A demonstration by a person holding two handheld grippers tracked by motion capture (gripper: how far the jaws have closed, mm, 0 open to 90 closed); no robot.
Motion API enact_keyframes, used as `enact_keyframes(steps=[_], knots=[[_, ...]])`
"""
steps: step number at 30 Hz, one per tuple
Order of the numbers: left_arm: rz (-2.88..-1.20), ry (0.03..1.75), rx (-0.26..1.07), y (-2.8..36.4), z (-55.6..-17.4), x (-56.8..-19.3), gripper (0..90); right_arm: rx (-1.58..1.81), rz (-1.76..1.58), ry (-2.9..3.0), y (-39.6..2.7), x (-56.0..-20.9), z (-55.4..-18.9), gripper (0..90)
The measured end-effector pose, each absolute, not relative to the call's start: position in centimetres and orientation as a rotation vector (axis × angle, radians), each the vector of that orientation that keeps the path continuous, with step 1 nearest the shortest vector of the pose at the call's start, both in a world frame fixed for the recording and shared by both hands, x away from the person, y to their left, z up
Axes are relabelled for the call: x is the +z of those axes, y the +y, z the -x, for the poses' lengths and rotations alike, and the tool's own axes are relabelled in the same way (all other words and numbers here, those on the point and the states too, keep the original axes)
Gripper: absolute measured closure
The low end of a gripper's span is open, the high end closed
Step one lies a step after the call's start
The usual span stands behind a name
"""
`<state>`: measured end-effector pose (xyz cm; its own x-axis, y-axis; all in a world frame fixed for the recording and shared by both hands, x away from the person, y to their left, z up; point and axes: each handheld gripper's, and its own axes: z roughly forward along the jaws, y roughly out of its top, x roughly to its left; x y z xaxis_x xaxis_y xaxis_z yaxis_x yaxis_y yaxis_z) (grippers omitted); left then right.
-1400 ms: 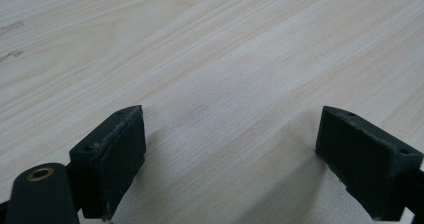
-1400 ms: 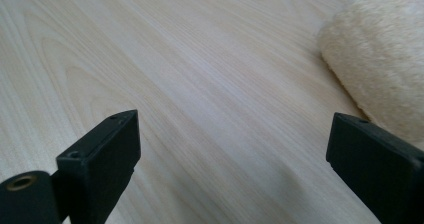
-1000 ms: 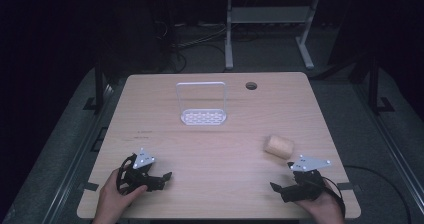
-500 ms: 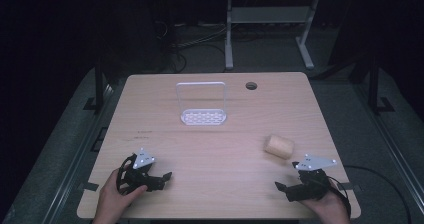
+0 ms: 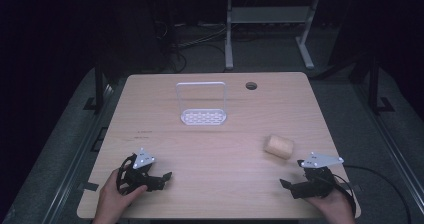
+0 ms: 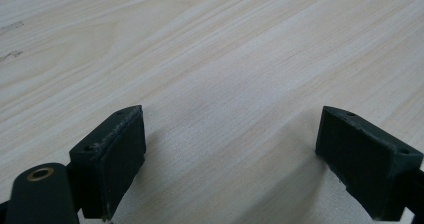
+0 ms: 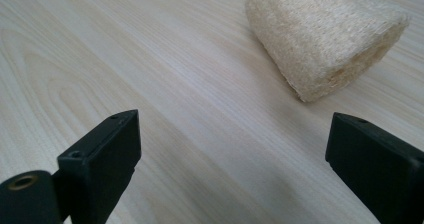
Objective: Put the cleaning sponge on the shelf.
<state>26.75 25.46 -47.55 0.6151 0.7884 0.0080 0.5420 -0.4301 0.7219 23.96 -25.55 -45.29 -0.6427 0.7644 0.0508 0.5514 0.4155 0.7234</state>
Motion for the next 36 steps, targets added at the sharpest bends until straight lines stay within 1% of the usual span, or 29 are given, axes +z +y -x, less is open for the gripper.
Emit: enact_keyframes(steps=[36], knots=[[-2.141, 1.041, 0.454, 25.5, -26.7, -47.5, 11.8, 1.083, -1.156, 2.324, -27.5, -43.8, -26.7, 7.2]])
